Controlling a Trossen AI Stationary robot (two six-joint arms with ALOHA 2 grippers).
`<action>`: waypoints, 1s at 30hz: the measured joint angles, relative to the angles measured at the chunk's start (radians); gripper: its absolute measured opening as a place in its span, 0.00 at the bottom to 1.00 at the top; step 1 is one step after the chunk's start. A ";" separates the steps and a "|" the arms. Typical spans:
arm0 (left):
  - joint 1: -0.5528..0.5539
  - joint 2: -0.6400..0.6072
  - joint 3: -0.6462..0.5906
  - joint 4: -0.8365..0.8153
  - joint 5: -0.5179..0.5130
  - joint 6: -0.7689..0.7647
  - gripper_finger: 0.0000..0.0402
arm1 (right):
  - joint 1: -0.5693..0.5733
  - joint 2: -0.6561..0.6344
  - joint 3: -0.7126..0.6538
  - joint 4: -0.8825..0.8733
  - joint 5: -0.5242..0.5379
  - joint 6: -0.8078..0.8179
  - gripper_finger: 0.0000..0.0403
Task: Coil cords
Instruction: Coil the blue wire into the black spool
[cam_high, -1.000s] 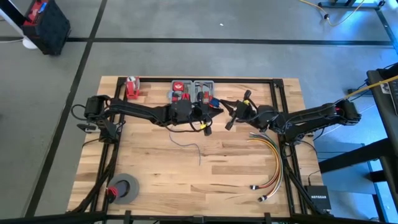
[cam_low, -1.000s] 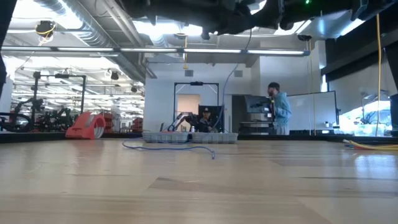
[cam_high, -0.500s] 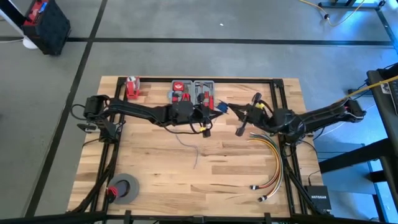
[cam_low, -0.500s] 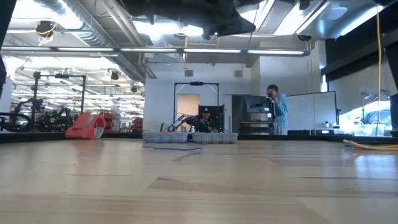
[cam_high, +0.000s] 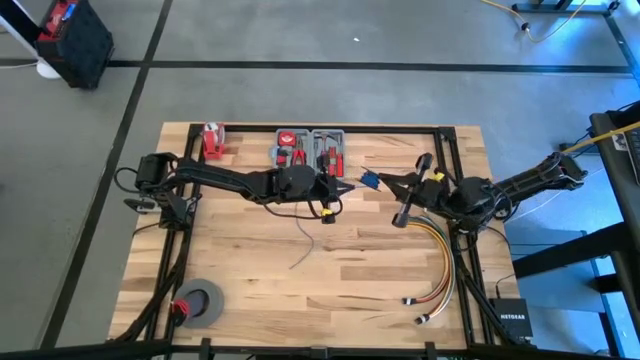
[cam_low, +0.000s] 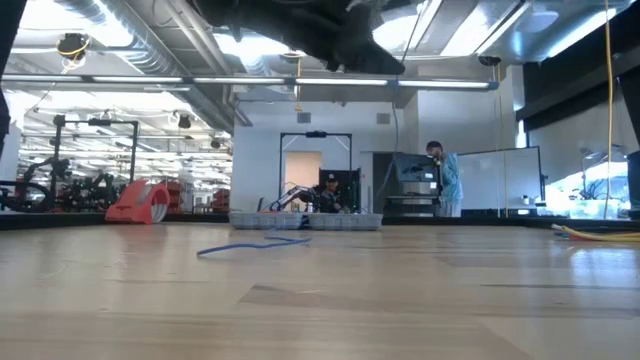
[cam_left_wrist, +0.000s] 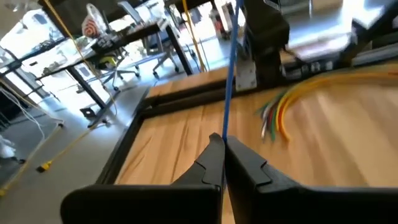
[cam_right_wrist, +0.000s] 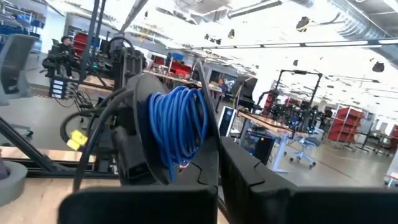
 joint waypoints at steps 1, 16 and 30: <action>0.002 0.000 0.000 -0.012 -0.005 0.020 0.00 | 0.004 -0.001 0.000 0.000 0.000 0.000 0.01; 0.016 -0.249 -0.007 -0.202 -0.335 0.059 0.00 | -0.068 0.003 0.008 -0.144 0.034 -0.026 0.01; 0.026 -0.452 -0.004 -0.196 -0.072 -0.139 0.00 | -0.203 0.123 0.007 -0.143 0.020 0.001 0.01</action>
